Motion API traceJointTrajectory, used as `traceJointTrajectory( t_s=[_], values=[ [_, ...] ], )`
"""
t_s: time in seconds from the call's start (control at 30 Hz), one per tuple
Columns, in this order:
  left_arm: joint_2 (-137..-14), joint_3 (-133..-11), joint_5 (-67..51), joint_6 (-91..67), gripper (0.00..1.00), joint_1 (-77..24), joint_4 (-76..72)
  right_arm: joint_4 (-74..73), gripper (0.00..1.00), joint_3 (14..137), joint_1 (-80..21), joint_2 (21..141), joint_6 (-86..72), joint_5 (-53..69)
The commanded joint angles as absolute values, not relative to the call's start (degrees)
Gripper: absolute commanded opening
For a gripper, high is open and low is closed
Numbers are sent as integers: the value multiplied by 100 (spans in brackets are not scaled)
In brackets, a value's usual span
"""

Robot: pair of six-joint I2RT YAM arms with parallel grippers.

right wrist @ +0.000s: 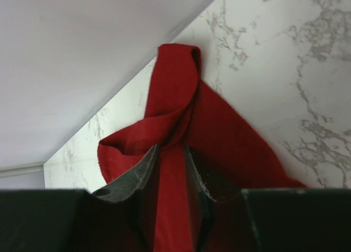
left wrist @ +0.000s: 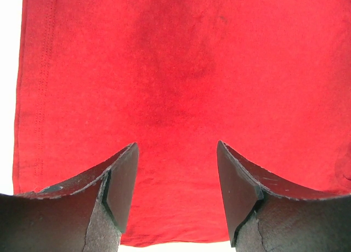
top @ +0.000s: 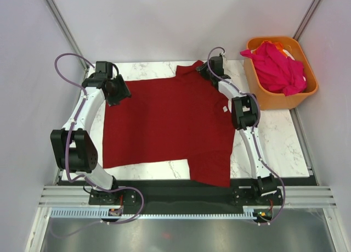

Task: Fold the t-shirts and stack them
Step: Flatten the tshirt out

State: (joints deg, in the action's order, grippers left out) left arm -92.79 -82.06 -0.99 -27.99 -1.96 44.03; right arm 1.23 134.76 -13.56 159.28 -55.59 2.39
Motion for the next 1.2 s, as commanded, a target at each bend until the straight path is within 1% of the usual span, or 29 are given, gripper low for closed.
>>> traceJointTrajectory(
  t_s=[0.0, 0.27, 0.33, 0.4, 0.43, 0.47, 0.5, 0.53, 0.57, 0.6, 0.63, 0.7, 0.73, 0.77, 0.8, 0.83, 0.87, 0.9, 1.0, 1.07, 1.1, 1.17],
  values=[
    [-9149, -8218, -149, -2707, 67, -184, 4280, 61, 33, 13763, -1415, 16145, -5695, 35],
    [-9158, -8209, -228, -2716, 67, -185, 4280, 351, 39, 14036, -1459, 16426, -5932, -123],
    [-9141, -8209, -255, -2707, 67, -185, 4280, 623, 41, 14124, -1520, 16558, -6064, -289],
    [-9114, -8209, -246, -2716, 67, -185, 4280, 1263, 46, 14343, -1608, 16725, -6275, -500],
    [-9106, -8218, -263, -2716, 67, -185, 4280, 1457, 47, 14761, -1713, 16995, -6362, -832],
    [-9114, -8209, -264, -2716, 67, -185, 4280, 1981, 48, 14966, -1775, 17163, -6502, -1052],
    [-9114, -8209, -238, -2725, 67, -185, 4280, 2447, 52, 15063, -1836, 17426, -6721, -1316],
    [-9106, -8209, -246, -2725, 67, -185, 4280, 2878, 56, 15117, -1967, 17542, -6872, -2006],
    [-9105, -8200, -229, -2716, 67, -185, 4289, 3361, 60, 15361, -2056, 17656, -6977, -2448],
    [-9105, -8200, -194, -2725, 67, -185, 4272, 3479, 61, 15537, -2152, 17762, -7048, -2992],
    [-9097, -8200, -115, -2707, 67, -185, 4280, 3602, 59, 15687, -2266, 17806, -7058, -3641],
    [-9070, -8165, -36, -2707, 66, -185, 4280, 3883, 56, 15418, -2259, 17518, -7197, -3797],
    [-9062, -8156, -18, -2707, 66, -185, 4280, 4085, 57, 15207, -2180, 17169, -7329, -3675],
    [-9062, -8156, -18, -2707, 66, -185, 4280, 4557, 60, 15353, -2127, 17104, -7191, -3004],
    [-9053, -8165, -18, -2698, 66, -193, 4280, 4849, 64, 15520, -2075, 17017, -7059, -2649],
    [-9053, -8174, -18, -2698, 66, -193, 4280, 5113, 65, 15443, -1996, 16868, -7014, -2324],
    [-9053, -8183, -18, -2690, 66, -185, 4272, 5481, 71, 15216, -1952, 16631, -7048, -1877],
    [-9035, -8191, -9, -2681, 66, -185, 4280, 5624, 75, 15005, -1908, 16203, -6997, -1620],
    [-8939, -8156, 298, -2672, 66, -193, 4280, 5766, 81, 14722, -1741, 15935, -6891, -1223],
    [-8930, -8165, 378, -2637, 66, -185, 4280, 5626, 83, 14591, -1565, 15873, -7065, -1056],
    [-8938, -8165, 404, -2619, 66, -193, 4280, 5686, 82, 14407, -1477, 15647, -7336, -707],
    [-8965, -8156, 282, -2497, 66, -219, 4167, 6053, 79, 13443, -1196, 15216, -7383, -100]
  ],
)
